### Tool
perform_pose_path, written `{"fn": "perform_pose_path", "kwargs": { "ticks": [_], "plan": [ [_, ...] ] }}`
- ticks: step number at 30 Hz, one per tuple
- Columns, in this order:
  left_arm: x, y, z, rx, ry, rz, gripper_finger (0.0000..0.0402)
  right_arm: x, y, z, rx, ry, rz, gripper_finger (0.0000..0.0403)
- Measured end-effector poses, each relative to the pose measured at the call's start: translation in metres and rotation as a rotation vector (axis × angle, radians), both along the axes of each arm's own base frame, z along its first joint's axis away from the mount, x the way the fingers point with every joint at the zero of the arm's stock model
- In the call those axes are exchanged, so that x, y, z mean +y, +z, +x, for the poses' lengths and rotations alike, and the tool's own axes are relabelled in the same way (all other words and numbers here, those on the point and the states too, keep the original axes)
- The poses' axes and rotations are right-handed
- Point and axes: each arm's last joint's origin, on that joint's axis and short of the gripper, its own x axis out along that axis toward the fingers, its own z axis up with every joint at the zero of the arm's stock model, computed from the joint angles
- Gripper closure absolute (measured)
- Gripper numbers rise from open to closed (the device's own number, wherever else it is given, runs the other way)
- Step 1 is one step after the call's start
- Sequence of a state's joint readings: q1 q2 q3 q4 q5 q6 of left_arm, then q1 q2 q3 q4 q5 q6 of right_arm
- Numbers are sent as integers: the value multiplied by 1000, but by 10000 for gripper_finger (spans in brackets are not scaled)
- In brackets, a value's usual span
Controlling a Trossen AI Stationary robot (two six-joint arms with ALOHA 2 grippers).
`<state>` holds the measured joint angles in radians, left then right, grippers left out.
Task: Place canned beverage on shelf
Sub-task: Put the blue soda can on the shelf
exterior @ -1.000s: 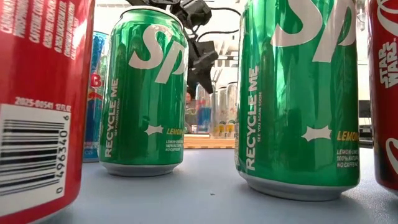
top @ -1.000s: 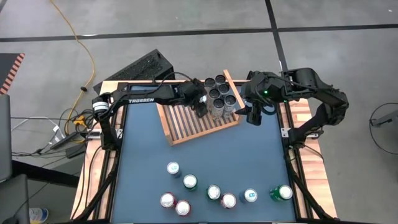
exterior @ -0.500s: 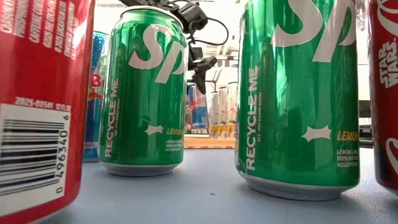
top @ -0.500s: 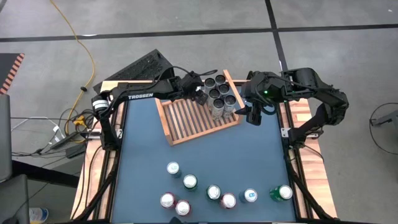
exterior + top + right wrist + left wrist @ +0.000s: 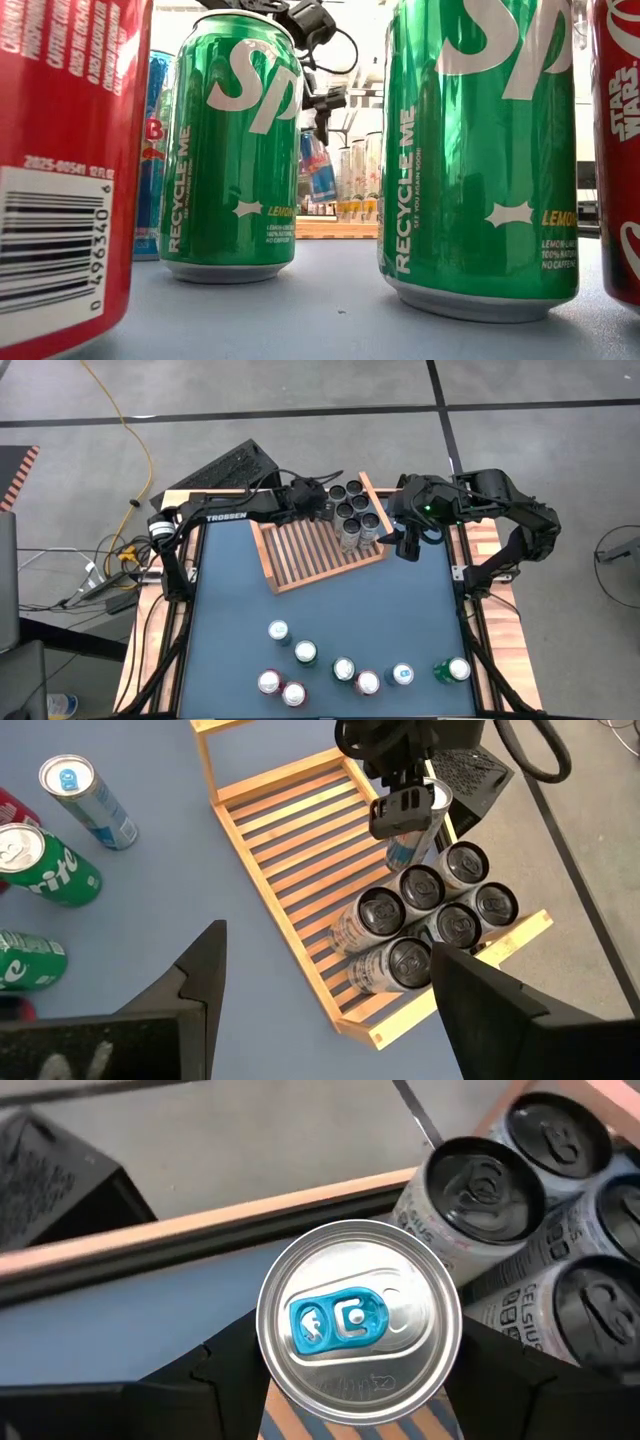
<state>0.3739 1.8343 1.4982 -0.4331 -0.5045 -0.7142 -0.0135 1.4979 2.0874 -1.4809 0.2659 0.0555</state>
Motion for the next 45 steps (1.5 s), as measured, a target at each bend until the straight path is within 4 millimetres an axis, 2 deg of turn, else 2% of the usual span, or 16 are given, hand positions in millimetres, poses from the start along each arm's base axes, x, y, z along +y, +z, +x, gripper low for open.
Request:
{"fn": "perform_pose_path", "kwargs": {
  "ticks": [13, 24, 38, 45],
  "plan": [
    [-11, -4, -2, 9, 124, 1, 172, 0, 0, 0, -2, 1, -2, 143],
    [-10, -32, 8, 30, 142, -87, 172, 2, 0, 0, 3, 7, 0, 143],
    [-8, -26, 10, 42, 121, -47, 172, 9, 0, 0, 4, 43, -2, 143],
    [-5, -29, 9, 77, 130, -28, 172, 9, 0, 0, 4, 42, -2, 143]
  ]
}}
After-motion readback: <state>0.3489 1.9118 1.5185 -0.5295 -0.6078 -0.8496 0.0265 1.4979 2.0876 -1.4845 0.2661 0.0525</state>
